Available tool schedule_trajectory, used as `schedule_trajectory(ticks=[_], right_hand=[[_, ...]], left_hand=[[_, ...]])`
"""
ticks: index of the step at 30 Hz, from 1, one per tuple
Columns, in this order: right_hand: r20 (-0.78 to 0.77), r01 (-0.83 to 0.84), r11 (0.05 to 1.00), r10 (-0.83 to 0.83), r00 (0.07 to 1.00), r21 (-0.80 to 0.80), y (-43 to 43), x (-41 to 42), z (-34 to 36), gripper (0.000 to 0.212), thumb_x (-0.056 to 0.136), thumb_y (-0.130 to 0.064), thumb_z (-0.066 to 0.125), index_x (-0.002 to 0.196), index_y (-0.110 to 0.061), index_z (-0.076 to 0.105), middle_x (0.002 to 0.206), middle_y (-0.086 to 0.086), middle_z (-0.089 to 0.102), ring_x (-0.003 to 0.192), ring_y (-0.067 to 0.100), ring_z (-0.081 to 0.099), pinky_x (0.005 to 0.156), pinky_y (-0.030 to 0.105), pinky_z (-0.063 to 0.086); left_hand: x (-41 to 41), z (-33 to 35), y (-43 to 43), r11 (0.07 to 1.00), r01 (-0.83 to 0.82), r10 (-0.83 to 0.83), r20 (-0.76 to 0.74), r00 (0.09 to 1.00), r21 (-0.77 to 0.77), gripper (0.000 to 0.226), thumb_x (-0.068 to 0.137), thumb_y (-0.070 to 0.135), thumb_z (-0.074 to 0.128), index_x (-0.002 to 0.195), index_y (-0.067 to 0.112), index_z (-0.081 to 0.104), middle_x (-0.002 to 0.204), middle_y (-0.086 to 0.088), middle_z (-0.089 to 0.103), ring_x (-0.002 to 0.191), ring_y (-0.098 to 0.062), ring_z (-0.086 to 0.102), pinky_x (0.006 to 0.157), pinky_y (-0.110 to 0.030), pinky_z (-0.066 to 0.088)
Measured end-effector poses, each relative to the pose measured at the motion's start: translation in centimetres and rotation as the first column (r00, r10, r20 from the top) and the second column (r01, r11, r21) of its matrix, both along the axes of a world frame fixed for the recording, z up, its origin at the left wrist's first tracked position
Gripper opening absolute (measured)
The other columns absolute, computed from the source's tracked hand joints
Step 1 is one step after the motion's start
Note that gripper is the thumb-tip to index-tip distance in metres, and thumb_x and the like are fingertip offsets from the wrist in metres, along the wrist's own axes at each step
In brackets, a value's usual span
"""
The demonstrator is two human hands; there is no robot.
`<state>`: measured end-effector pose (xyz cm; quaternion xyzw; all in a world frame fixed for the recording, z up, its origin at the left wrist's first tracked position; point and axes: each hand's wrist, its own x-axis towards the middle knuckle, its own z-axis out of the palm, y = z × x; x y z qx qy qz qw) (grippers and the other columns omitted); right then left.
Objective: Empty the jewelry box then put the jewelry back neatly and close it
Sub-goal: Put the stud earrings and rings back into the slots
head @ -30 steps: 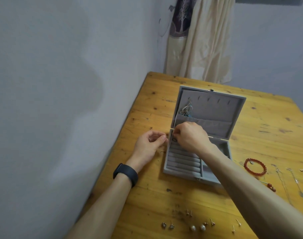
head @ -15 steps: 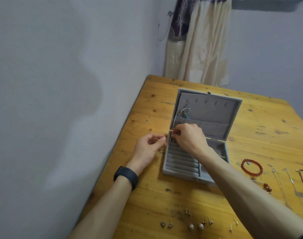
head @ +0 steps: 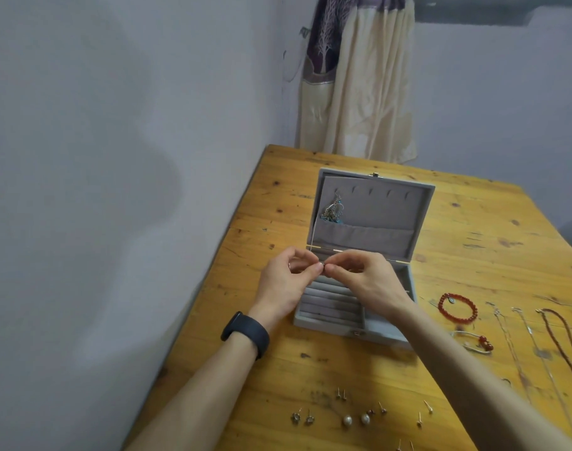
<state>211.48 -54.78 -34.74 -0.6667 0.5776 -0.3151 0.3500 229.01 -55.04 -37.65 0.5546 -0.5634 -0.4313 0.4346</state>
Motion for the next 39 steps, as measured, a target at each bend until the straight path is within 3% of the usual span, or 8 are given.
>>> schedule_trajectory(ticks=[5,9,12,16,20,24,32,39], right_hand=[[-0.042,-0.030,0.999,0.029,0.999,-0.034,-0.5,-0.5,-0.4,0.007,0.092,-0.037,0.068,0.091,-0.031,0.072,0.085,-0.011,0.072,0.081,0.005,0.066,0.074,0.021,0.052],[-0.154,-0.036,0.994,0.021,0.988,-0.100,-1.0,0.0,-0.6,0.004,0.096,-0.028,0.063,0.094,-0.026,0.065,0.088,-0.012,0.067,0.079,0.002,0.061,0.068,0.014,0.044],[-0.233,-0.044,0.987,0.007,0.972,-0.152,-1.5,0.3,-0.8,0.004,0.097,-0.024,0.060,0.096,-0.025,0.063,0.090,-0.009,0.064,0.079,0.004,0.058,0.070,0.020,0.046],[-0.337,-0.037,0.983,-0.026,0.941,-0.178,-1.9,0.5,-1.1,0.005,0.095,-0.027,0.059,0.093,-0.027,0.063,0.087,-0.009,0.063,0.079,0.010,0.057,0.070,0.028,0.047],[-0.383,-0.035,0.985,-0.032,0.923,-0.168,-2.4,0.5,-1.4,0.005,0.094,-0.028,0.060,0.092,-0.026,0.064,0.087,-0.005,0.064,0.081,0.016,0.057,0.071,0.031,0.045],[-0.419,-0.071,0.987,0.004,0.908,-0.146,-3.4,0.9,-1.6,0.004,0.092,-0.027,0.062,0.093,-0.025,0.066,0.086,-0.005,0.059,0.084,0.020,0.055,0.072,0.027,0.035],[-0.506,-0.023,0.990,-0.053,0.861,-0.142,-4.7,2.2,-2.1,0.011,0.093,-0.031,0.058,0.099,-0.026,0.067,0.094,-0.003,0.059,0.094,0.025,0.057,0.076,0.038,0.049],[-0.555,0.034,0.993,-0.091,0.827,-0.113,-4.9,2.9,-1.7,0.015,0.091,-0.029,0.057,0.096,-0.023,0.070,0.103,0.002,0.067,0.099,0.028,0.060,0.077,0.037,0.049]], left_hand=[[-0.2,0.2,-0.2,0.999,0.036,-0.035,0.031,0.999,-0.022,0.012,0.085,0.027,0.078,0.093,0.026,0.069,0.090,0.009,0.076,0.089,0.000,0.070,0.083,-0.031,0.058],[-0.4,0.1,0.1,0.995,-0.040,0.056,0.176,0.983,-0.090,0.010,0.087,0.026,0.074,0.092,0.028,0.067,0.090,0.017,0.072,0.090,0.009,0.065,0.078,-0.014,0.051],[-0.5,-0.3,-0.2,0.963,-0.234,0.261,0.252,0.932,-0.132,0.017,0.088,0.028,0.071,0.100,0.026,0.059,0.093,0.017,0.064,0.092,-0.004,0.060,0.077,-0.024,0.049],[-1.0,-0.9,-1.3,0.979,-0.203,0.170,0.460,0.872,0.023,0.041,0.088,0.046,0.065,0.119,0.026,0.049,0.114,0.005,0.060,0.111,-0.019,0.052,0.089,-0.038,0.049],[-2.0,-1.4,-1.9,0.978,-0.207,0.156,0.607,0.779,0.014,0.046,0.086,0.056,0.061,0.121,0.027,0.051,0.121,0.000,0.061,0.117,-0.024,0.050,0.093,-0.040,0.045],[-2.0,-1.6,-1.9,0.973,-0.229,0.181,0.585,0.790,0.008,0.035,0.088,0.051,0.058,0.115,0.030,0.055,0.120,0.002,0.061,0.116,-0.023,0.050,0.095,-0.042,0.043],[-1.3,-2.0,-1.6,0.984,-0.176,0.136,0.538,0.832,0.023,0.037,0.085,0.045,0.060,0.120,0.033,0.057,0.121,0.005,0.061,0.115,-0.022,0.050,0.096,-0.042,0.044],[-2.0,-1.9,-1.3,0.973,-0.229,0.182,0.575,0.798,0.009,0.042,0.087,0.051,0.059,0.123,0.029,0.055,0.128,0.001,0.058,0.121,-0.024,0.047,0.097,-0.041,0.041]])
